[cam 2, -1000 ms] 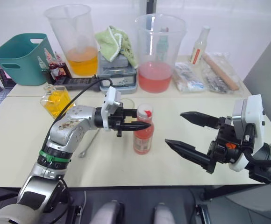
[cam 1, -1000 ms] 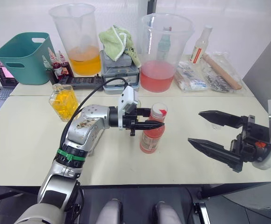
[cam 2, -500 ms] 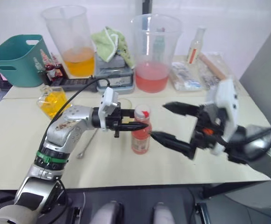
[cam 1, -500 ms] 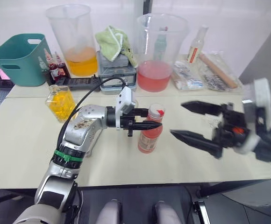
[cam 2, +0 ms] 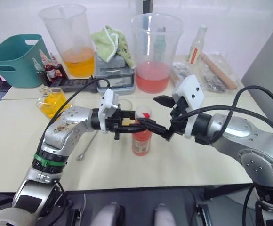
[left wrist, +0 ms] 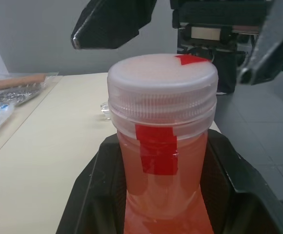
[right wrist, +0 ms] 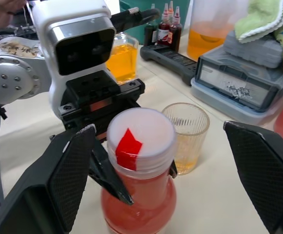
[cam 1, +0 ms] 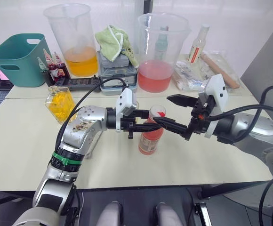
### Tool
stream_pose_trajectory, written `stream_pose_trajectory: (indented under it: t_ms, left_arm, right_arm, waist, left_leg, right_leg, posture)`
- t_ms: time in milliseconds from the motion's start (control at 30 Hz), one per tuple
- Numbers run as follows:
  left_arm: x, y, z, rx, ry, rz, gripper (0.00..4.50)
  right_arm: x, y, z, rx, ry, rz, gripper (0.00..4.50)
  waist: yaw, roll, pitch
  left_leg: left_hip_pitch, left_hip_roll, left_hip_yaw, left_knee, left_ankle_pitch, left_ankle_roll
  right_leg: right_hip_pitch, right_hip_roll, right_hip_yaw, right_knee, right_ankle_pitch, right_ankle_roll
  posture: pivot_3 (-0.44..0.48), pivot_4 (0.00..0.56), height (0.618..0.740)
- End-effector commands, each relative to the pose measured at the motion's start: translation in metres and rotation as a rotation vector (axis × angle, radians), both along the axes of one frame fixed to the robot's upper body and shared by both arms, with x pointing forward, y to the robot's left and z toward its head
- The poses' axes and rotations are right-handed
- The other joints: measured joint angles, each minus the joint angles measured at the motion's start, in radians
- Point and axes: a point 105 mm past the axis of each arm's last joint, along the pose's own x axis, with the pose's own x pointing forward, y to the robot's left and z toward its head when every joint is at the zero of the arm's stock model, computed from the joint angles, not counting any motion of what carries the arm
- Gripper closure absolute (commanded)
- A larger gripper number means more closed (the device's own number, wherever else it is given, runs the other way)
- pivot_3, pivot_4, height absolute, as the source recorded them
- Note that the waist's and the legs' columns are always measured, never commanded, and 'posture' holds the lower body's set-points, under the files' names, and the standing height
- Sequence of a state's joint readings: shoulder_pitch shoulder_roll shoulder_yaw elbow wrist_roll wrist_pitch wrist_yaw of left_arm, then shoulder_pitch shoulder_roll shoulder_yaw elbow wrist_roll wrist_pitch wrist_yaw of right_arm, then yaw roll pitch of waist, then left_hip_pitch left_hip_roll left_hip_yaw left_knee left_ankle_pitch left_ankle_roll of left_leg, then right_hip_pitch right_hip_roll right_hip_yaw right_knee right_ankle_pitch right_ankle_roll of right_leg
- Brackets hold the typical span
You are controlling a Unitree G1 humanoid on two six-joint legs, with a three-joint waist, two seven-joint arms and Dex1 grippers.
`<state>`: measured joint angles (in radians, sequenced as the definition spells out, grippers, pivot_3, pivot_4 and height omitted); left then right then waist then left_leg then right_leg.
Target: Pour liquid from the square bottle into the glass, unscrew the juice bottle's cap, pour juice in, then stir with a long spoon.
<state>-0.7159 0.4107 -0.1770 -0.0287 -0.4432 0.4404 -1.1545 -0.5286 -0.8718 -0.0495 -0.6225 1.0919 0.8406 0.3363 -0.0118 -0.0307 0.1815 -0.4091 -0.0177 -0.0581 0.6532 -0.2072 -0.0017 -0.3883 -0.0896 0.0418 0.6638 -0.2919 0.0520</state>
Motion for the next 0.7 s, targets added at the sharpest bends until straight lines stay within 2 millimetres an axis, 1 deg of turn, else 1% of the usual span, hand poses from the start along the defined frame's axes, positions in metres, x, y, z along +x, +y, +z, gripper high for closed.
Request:
stream_pose_trajectory:
  t_ms: [33, 100, 233, 267, 367, 433, 533, 600, 700]
  left_arm:
    - [-0.001, 0.002, -0.005, 0.031, 0.007, 0.014, 3.01]
    - [-0.001, 0.003, -0.005, 0.031, 0.007, 0.016, 3.01]
    - [-0.001, 0.003, -0.005, 0.030, 0.003, 0.020, 3.01]
    - [-0.001, 0.003, -0.005, 0.030, 0.002, 0.021, 3.01]
    - [-0.002, 0.003, -0.005, 0.028, 0.001, 0.025, 3.01]
    - [-0.002, 0.004, -0.004, 0.026, 0.000, 0.034, 3.01]
    - [-0.002, 0.004, -0.004, 0.022, 0.000, 0.042, 3.01]
    - [-0.002, 0.004, -0.003, 0.020, 0.000, 0.046, 3.01]
    - [-0.004, 0.005, -0.004, 0.014, 0.001, 0.064, 3.01]
  right_arm:
    - [-0.001, 0.002, 0.006, 0.013, -0.027, 0.002, 0.55]
    - [0.000, 0.002, 0.005, 0.021, -0.022, 0.003, 1.16]
    - [-0.001, 0.003, 0.003, 0.021, -0.005, 0.021, 2.55]
    - [-0.002, 0.004, 0.002, 0.020, 0.000, 0.027, 2.80]
    - [-0.002, 0.005, 0.001, 0.034, 0.017, 0.045, 2.81]
    - [-0.005, 0.008, -0.002, 0.030, 0.044, 0.096, 2.81]
    - [-0.012, 0.013, -0.005, -0.006, 0.063, 0.217, 2.81]
    - [-0.015, 0.012, -0.006, -0.034, 0.065, 0.281, 2.81]
    - [-0.017, 0.010, -0.011, -0.144, 0.063, 0.494, 2.81]
  waist:
    - [0.000, 0.000, 0.000]
    - [0.000, 0.000, 0.000]
    - [0.000, 0.000, 0.000]
    - [0.000, 0.000, 0.000]
    - [0.000, 0.000, 0.000]
    - [0.000, 0.000, 0.000]
    - [0.000, 0.000, 0.000]
    - [0.000, 0.000, 0.000]
    - [-0.002, 0.000, 0.000]
  left_leg:
    - [0.000, 0.000, 0.000, 0.000, 0.000, 0.000]
    - [0.000, 0.000, 0.000, 0.000, 0.000, 0.000]
    - [0.000, 0.000, 0.000, 0.000, 0.000, 0.000]
    - [0.000, 0.000, 0.000, 0.000, 0.000, 0.000]
    - [0.000, 0.000, 0.000, 0.000, 0.000, 0.000]
    - [0.000, 0.000, 0.000, 0.000, 0.000, 0.000]
    - [0.001, 0.000, 0.000, 0.000, 0.000, 0.000]
    - [0.001, 0.000, 0.000, 0.000, 0.000, 0.000]
    - [0.001, 0.000, 0.001, 0.000, 0.000, 0.000]
  right_leg:
    - [0.000, 0.000, 0.000, 0.000, 0.000, 0.000]
    - [0.000, 0.000, 0.000, 0.000, 0.000, 0.000]
    - [0.000, 0.000, 0.000, 0.000, 0.000, 0.000]
    - [0.000, 0.000, 0.000, 0.000, 0.000, 0.000]
    - [0.000, 0.000, 0.000, 0.000, 0.000, 0.000]
    - [0.000, 0.000, 0.000, 0.000, 0.000, 0.000]
    - [0.000, 0.000, 0.000, 0.000, 0.000, 0.000]
    - [0.000, 0.000, 0.000, 0.000, 0.000, 0.000]
    - [0.000, 0.000, 0.000, 0.000, 0.000, 0.000]
  posture:
    - [0.000, 0.150, 0.740]
    - [0.000, 0.150, 0.740]
    - [0.000, 0.150, 0.740]
    - [0.000, 0.150, 0.740]
    - [0.000, 0.150, 0.740]
    - [0.000, 0.150, 0.740]
    - [0.000, 0.150, 0.740]
    - [0.000, 0.150, 0.740]
    - [0.000, 0.150, 0.740]
